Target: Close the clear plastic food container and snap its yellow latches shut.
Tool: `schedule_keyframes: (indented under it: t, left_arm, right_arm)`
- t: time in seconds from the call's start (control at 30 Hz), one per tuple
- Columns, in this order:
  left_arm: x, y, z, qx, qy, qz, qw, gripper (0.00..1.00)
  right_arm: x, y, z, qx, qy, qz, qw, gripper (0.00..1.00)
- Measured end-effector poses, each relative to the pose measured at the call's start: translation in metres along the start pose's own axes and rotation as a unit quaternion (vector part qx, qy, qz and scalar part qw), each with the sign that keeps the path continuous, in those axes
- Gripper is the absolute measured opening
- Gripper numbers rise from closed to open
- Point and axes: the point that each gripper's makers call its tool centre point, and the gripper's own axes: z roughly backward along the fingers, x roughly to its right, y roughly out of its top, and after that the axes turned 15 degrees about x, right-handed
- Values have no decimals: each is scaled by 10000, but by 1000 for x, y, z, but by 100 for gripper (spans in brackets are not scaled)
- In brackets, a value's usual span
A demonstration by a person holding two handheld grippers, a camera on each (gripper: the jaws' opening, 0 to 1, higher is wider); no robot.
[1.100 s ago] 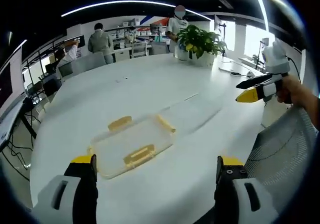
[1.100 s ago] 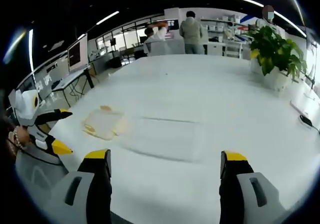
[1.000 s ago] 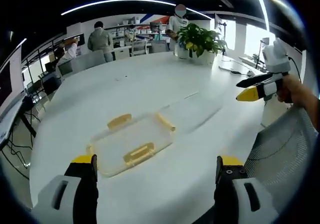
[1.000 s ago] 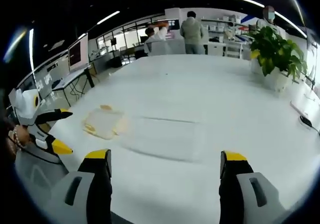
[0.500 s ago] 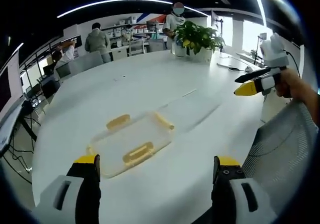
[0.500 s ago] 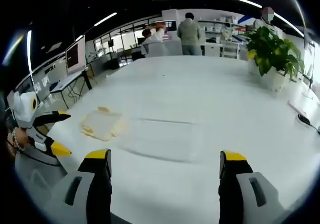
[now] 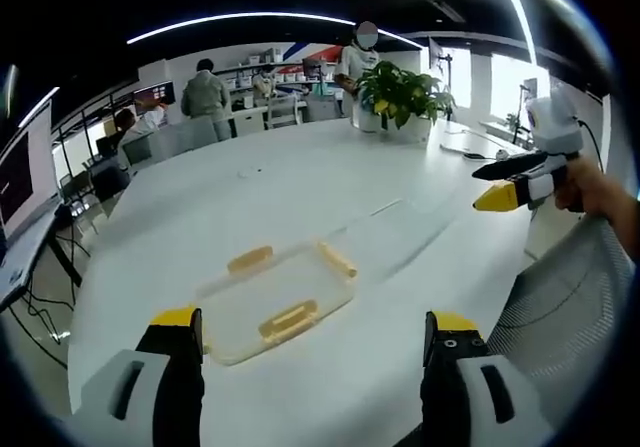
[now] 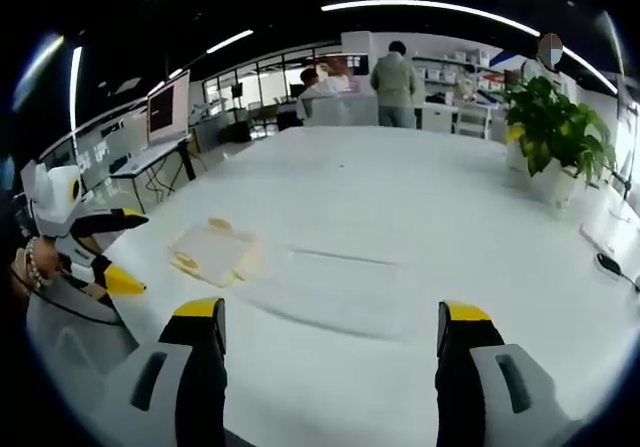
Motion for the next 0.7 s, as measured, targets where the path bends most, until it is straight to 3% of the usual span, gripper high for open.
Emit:
schedule_keyframes:
  t: [0.23,0.4,0.47,0.6,0.7]
  left_arm:
    - [0,3,1,39,-60,143,9999,89]
    - [-8,8,1,131,-20,421,9990,90]
    - [-11,10,2,145,-31,431,9990,90]
    - [-33,21,5,176,44,106,9998,90]
    - [-50,32,3,233,-19,54,9997,93]
  right_arm:
    - [-14,-3,-3,-97,342,82,9993,86]
    - [-30,-4,-5,-230,685,781,9943,83]
    - [-36,-2,-7,-194,744,795,9939,81]
    - [-50,11,-16,-150,1097,784,9907,82]
    - [-54,27,-28,-54,1298,1122,9852,83]
